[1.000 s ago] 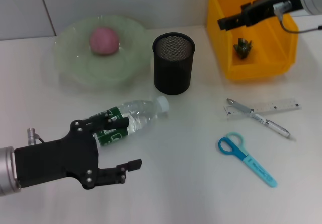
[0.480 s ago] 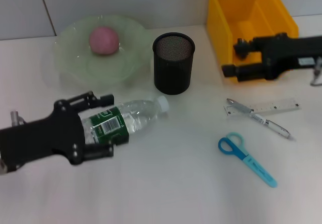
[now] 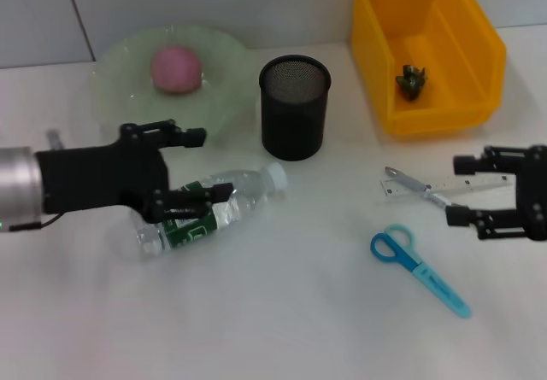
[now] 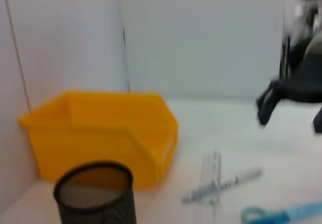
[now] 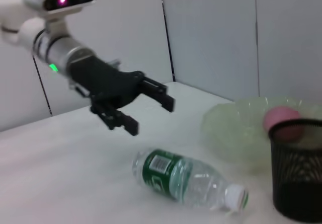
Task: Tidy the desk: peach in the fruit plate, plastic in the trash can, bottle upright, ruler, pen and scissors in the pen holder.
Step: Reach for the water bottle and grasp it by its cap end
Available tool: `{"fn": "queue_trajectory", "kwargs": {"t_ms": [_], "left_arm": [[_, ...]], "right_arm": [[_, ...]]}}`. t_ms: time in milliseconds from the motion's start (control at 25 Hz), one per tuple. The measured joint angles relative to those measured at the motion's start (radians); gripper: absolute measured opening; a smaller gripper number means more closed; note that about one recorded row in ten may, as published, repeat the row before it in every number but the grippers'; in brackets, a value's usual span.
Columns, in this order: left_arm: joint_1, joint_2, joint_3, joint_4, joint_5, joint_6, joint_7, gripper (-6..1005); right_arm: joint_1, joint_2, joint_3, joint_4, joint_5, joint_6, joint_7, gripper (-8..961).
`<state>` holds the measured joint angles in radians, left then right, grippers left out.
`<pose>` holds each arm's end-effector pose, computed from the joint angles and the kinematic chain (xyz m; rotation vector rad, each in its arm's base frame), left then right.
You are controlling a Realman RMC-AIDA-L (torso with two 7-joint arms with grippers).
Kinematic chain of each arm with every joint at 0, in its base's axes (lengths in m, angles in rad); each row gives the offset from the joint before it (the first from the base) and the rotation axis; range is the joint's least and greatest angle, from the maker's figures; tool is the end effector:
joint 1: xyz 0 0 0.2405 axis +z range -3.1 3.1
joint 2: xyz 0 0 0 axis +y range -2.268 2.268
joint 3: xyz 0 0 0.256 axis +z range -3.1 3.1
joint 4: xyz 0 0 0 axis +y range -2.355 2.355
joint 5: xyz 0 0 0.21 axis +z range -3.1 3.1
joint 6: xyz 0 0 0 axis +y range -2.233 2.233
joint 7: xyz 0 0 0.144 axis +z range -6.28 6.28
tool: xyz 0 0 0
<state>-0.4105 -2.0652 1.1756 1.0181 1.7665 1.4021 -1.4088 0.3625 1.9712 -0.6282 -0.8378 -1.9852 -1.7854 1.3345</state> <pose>-0.2104 0.3361 -0.0009 -2.7990 -0.1708 -0.5342 0.3037 0.2866 0.0789 -2.7117 0.4845 0.6170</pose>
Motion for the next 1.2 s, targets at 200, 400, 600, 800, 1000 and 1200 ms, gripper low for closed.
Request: {"fn": "queue_trajectory", "kwargs": {"t_ms": [200, 400, 600, 800, 1000, 1200], "left_arm": [[-0.114, -0.004, 0.066, 0.001, 0.151, -0.055, -0.077, 810], [-0.179, -0.004, 0.129, -0.001, 0.232, -0.122, -0.152, 810], [-0.242, -0.008, 0.177, -0.002, 0.321, -0.181, -0.292, 810], [-0.321, -0.010, 0.179, -0.065, 0.395, -0.229, -0.422, 810], [-0.414, -0.010, 0.175, -0.178, 0.411, -0.255, -0.503, 811], [-0.424, -0.014, 0.189, -0.197, 0.410, -0.295, -0.515, 811]], "right_arm": [[-0.009, -0.019, 0.005, 0.065, -0.014, 0.007, -0.030, 780], [-0.020, -0.018, 0.011, 0.077, -0.028, 0.008, -0.062, 779], [-0.046, -0.008, 0.037, 0.087, -0.027, 0.008, -0.116, 779], [-0.054, 0.001, 0.053, 0.095, -0.028, 0.021, -0.141, 780], [-0.043, 0.001, 0.051, 0.111, -0.028, 0.053, -0.143, 780], [-0.037, 0.001, 0.049, 0.113, -0.028, 0.060, -0.143, 779]]}}
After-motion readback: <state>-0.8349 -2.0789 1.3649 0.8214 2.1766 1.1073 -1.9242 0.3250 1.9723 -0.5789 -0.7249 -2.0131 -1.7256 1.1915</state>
